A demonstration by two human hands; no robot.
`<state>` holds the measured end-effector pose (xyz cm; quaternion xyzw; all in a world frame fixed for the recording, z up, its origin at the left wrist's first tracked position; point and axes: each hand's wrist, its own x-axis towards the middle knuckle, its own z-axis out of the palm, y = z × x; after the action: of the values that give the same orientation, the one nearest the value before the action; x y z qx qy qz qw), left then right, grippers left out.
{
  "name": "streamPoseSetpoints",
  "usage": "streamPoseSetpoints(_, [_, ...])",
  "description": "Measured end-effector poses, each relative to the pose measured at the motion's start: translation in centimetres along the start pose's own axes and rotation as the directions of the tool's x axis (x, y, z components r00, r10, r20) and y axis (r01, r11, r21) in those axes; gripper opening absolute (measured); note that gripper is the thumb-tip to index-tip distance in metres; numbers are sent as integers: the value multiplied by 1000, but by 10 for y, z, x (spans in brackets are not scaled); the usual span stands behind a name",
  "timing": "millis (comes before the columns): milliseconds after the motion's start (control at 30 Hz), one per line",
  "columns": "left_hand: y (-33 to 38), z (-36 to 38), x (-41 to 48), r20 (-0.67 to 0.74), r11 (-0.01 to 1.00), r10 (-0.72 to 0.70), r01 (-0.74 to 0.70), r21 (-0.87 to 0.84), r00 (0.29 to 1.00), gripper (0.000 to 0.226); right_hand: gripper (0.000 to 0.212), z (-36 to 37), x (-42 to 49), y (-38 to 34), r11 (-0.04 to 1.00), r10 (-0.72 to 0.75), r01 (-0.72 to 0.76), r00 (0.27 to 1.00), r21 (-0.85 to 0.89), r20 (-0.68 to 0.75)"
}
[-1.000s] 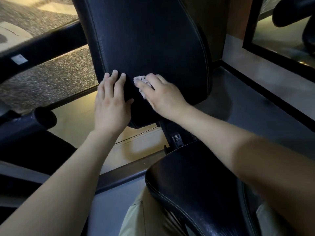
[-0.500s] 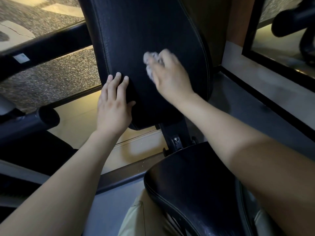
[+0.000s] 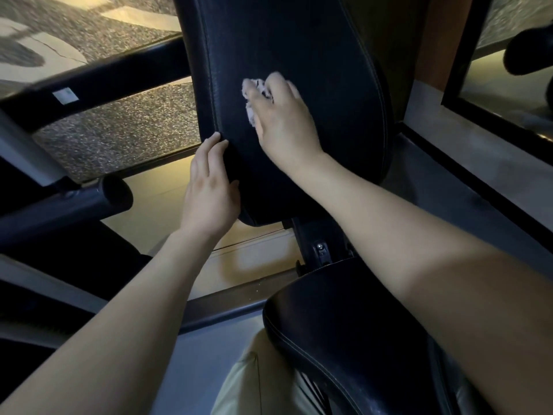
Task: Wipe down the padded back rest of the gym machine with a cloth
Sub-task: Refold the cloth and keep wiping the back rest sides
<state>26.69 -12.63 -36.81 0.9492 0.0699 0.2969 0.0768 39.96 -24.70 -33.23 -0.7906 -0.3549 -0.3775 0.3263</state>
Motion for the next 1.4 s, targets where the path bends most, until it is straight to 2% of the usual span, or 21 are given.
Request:
streamPoseSetpoints(67, [-2,0,-1,-9,1000,-22,22,-22,1000,66,24,6,-16,-2,991,-132,133,989,-3,72])
streamPoseSetpoints(133, [-5,0,-2,-5,999,-23,22,-36,1000,63,33,3,-30,4,919,-371,389,906,-55,205])
streamPoseSetpoints(167, [-6,0,-3,-6,999,-15,15,-29,1000,62,35,1,-27,11,888,-436,456,874,-58,214])
streamPoseSetpoints(200, [-7,1,-3,-8,1000,-10,10,-18,1000,62,34,2,-18,19,885,-444,463,874,-58,199])
streamPoseSetpoints(300, [-7,2,-4,-4,1000,-19,19,-17,1000,62,35,-2,12,11,977,-200,204,977,-53,76])
streamPoseSetpoints(333, [-7,2,-4,0,999,-22,22,-29,1000,62,39,1,14,6,991,-128,131,990,-42,53])
streamPoseSetpoints(367, [-6,2,-4,9,999,-21,21,-45,1000,62,44,3,11,2,992,-114,117,992,-58,55])
streamPoseSetpoints(500, [-8,-2,-8,3,986,-37,37,-160,999,60,56,13,-31,0,970,-236,243,962,-32,135])
streamPoseSetpoints(567, [-8,-3,-12,-18,973,-108,102,-208,994,64,60,19,-54,4,960,-276,280,953,-14,126])
streamPoseSetpoints(667, [-9,1,-23,47,938,-232,236,-255,972,70,65,28,-88,7,942,-326,334,931,-28,162])
streamPoseSetpoints(800, [-11,16,-36,127,906,-256,284,-314,958,82,63,41,-136,26,893,-433,451,868,-18,242])
streamPoseSetpoints(933, [-6,28,-41,144,911,-263,295,-287,954,95,51,44,-177,51,818,-514,567,795,-94,321])
streamPoseSetpoints(1000, [-4,34,-43,134,911,-264,292,-289,955,100,46,40,-181,60,811,-516,574,794,-115,322])
streamPoseSetpoints(1100, [-1,42,-43,150,889,-292,326,-321,945,103,38,28,-176,68,895,-379,414,903,-169,202])
streamPoseSetpoints(1200, [2,49,-37,130,881,-314,340,-328,940,106,55,12,-171,83,967,-165,187,978,-174,129])
streamPoseSetpoints(1233, [4,51,-35,121,877,-324,346,-335,938,106,57,9,-173,81,977,-95,116,988,-179,122])
streamPoseSetpoints(1300, [7,56,-32,107,859,-355,370,-354,928,106,38,12,-175,64,986,112,-93,985,-141,130])
streamPoseSetpoints(1367, [10,60,-30,98,856,-366,376,-355,925,106,50,23,-175,35,977,214,-208,959,-52,187])
streamPoseSetpoints(1400, [10,61,-30,99,858,-364,375,-351,926,106,48,31,-176,23,968,243,-251,951,16,190])
